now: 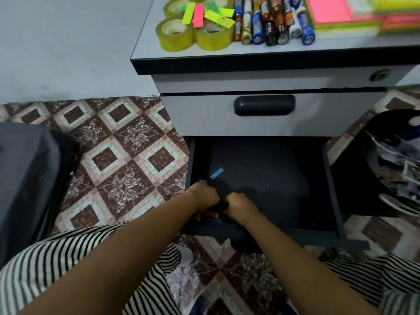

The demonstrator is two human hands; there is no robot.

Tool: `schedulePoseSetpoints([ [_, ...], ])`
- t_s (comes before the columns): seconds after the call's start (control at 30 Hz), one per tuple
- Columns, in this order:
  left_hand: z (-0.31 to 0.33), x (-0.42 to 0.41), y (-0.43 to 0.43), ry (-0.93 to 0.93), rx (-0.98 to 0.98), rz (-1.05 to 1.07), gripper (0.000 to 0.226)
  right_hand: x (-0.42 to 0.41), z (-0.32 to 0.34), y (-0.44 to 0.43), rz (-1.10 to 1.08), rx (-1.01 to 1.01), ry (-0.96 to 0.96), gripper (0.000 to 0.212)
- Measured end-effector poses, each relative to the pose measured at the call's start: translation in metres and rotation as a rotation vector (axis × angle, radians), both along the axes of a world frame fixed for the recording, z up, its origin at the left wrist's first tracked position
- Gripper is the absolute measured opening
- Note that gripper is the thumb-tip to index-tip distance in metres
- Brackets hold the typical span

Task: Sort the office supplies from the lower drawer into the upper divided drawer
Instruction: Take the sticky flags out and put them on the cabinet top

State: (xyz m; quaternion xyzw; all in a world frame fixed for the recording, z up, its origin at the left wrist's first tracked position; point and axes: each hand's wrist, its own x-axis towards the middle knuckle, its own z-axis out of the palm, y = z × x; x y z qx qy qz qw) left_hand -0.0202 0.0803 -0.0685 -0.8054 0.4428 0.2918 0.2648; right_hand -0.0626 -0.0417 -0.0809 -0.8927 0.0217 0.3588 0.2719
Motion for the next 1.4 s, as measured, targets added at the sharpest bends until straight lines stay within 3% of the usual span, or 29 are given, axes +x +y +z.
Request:
schedulePoseSetpoints([
  [0.27, 0.006, -0.005, 0.0, 0.081, 0.02, 0.076, 0.019, 0.0, -0.003, 0.0, 0.099, -0.002, 0.019, 0.032],
  [0.47, 0.008, -0.01, -0.002, 0.143, 0.006, 0.217, 0.022, -0.001, -0.005, 0.0, 0.126, 0.018, 0.02, 0.027],
  [0.87, -0.007, -0.019, 0.001, 0.173, -0.105, 0.334, 0.026, -0.004, -0.004, -0.001, 0.125, 0.022, -0.031, 0.035],
  [1.27, 0.0, -0.021, 0.0, 0.261, -0.155, 0.433, 0.022, -0.004, -0.006, -0.002, 0.061, 0.054, 0.032, 0.028],
  [1.4, 0.004, -0.019, -0.002, 0.318, -0.162, 0.515, 0.03, -0.004, -0.008, -0.001, 0.055, 0.058, 0.064, 0.029],
])
